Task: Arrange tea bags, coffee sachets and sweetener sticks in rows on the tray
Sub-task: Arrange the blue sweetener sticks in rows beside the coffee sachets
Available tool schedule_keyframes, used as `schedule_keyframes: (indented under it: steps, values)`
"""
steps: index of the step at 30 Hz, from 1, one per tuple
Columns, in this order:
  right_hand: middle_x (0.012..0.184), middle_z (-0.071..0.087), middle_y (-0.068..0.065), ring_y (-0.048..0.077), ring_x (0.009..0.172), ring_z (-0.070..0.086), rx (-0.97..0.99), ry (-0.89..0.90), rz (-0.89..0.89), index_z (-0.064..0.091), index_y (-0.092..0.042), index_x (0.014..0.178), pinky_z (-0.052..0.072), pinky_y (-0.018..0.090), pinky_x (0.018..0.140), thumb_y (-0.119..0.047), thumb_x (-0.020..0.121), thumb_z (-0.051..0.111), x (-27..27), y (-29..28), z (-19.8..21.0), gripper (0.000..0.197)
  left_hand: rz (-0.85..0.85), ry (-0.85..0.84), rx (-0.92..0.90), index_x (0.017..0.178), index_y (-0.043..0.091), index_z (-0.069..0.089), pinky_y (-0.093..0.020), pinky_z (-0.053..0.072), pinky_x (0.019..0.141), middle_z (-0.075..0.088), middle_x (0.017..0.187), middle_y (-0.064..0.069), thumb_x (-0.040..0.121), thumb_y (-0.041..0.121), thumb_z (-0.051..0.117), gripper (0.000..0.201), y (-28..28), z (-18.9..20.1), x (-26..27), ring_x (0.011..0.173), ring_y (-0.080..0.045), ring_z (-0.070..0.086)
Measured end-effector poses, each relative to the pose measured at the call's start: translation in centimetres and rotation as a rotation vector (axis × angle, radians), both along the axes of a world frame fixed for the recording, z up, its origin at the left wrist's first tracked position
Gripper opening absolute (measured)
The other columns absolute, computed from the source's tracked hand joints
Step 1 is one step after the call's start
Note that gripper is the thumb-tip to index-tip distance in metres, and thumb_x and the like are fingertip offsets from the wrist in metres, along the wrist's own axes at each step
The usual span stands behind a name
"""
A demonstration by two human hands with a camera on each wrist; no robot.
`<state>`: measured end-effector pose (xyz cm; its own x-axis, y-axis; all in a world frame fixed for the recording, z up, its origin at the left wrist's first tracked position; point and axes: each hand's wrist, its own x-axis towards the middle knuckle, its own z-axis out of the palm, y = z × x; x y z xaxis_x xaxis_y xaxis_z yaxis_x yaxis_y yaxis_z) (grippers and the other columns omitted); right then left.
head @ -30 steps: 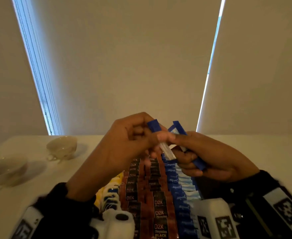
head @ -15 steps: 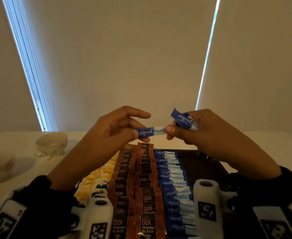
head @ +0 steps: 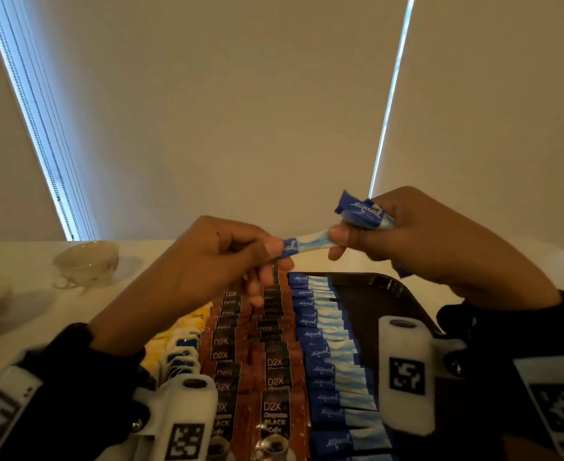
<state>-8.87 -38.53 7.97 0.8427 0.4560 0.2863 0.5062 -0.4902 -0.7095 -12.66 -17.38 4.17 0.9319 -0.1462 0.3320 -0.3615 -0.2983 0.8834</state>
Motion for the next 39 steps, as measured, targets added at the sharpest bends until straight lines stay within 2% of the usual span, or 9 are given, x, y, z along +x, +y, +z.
schedule_keyframes:
  steps: [4,8,13,17,19,23,30,35,39]
  values:
    - [0.040,0.042,-0.010,0.002,0.035,0.034,0.017,0.051,-0.133,0.075,-0.020,0.076,0.029,0.014,0.040,-0.034,0.087,0.061,1.0,-2.0,0.2,0.022,0.150,-0.076,0.010,0.079,0.016,0.073,-0.021,0.054,0.054,0.066,0.064,-0.003,0.083,0.028,0.054,0.023,1.6,0.5,0.2,0.055,-0.015,0.060]
    - [0.038,0.041,-0.009,0.001,0.031,0.033,-0.012,0.200,-0.253,0.069,-0.018,0.082,0.028,0.023,0.044,-0.028,0.092,0.056,1.6,-3.2,-0.8,0.020,0.276,-0.189,-0.061,0.086,0.016,0.071,-0.021,0.054,0.053,0.063,0.064,0.000,0.091,0.025,0.052,0.022,3.7,1.9,-0.3,0.057,-0.011,0.057]
    - [0.046,0.044,-0.002,0.004,0.037,0.041,-0.250,0.308,-0.295,0.063,-0.008,0.067,0.034,0.019,0.040,-0.023,0.083,0.069,1.2,-3.0,-4.9,0.023,0.322,-0.301,-0.049,0.085,0.026,0.071,-0.019,0.051,0.052,0.062,0.066,0.004,0.095,0.031,0.049,0.024,7.0,3.3,-0.7,0.061,-0.006,0.057]
    - [0.036,0.039,-0.009,0.008,0.039,0.037,-0.386,0.405,-0.322,0.051,-0.013,0.052,0.030,0.018,0.043,-0.025,0.077,0.075,0.4,-3.3,-7.2,0.037,0.311,-0.323,-0.007,0.085,0.031,0.069,-0.016,0.049,0.051,0.063,0.068,0.007,0.096,0.037,0.047,0.026,8.5,3.8,-0.7,0.062,-0.003,0.058]
    - [0.043,0.047,-0.006,0.005,0.041,0.041,-0.378,0.470,-0.343,0.052,-0.013,0.058,0.032,0.015,0.042,-0.028,0.078,0.073,-0.4,-3.4,-7.3,0.033,0.297,-0.304,0.023,0.086,0.034,0.068,-0.013,0.049,0.052,0.063,0.070,0.010,0.097,0.040,0.044,0.027,9.0,3.9,-0.6,0.064,-0.001,0.058]
    - [0.066,0.054,0.006,0.016,0.062,0.048,-0.431,0.543,-0.350,0.060,-0.017,0.065,0.039,0.023,0.056,-0.030,0.083,0.067,-1.5,-3.0,-7.8,0.024,0.278,-0.276,0.046,0.085,0.038,0.065,-0.009,0.047,0.051,0.061,0.066,0.017,0.099,0.038,0.038,0.030,9.1,4.0,-0.2,0.063,0.001,0.058]
    - [0.059,0.051,0.000,0.011,0.050,0.045,-0.506,0.592,-0.317,0.055,-0.017,0.065,0.038,0.024,0.053,-0.030,0.085,0.067,-1.6,-2.9,-9.5,0.026,0.265,-0.340,0.030,0.087,0.034,0.064,-0.011,0.048,0.053,0.062,0.067,0.014,0.100,0.035,0.040,0.027,8.0,3.9,-1.3,0.064,-0.001,0.057]
    - [0.078,0.061,0.010,0.016,0.065,0.055,-0.551,0.508,-0.323,0.060,-0.013,0.083,0.048,0.032,0.066,-0.035,0.086,0.064,-1.5,-3.0,-9.6,0.022,0.274,-0.388,0.031,0.088,0.029,0.065,-0.013,0.047,0.053,0.062,0.067,0.012,0.099,0.032,0.043,0.025,6.8,3.7,-2.1,0.065,-0.003,0.057]
    - [0.080,0.066,0.006,0.014,0.067,0.059,-0.407,0.373,-0.261,0.063,-0.014,0.097,0.046,0.025,0.059,-0.033,0.087,0.062,-2.3,-2.9,-8.3,0.021,0.257,-0.363,0.029,0.086,0.025,0.067,-0.016,0.048,0.051,0.064,0.069,0.006,0.096,0.029,0.048,0.022,5.5,3.4,-2.1,0.064,-0.007,0.058]
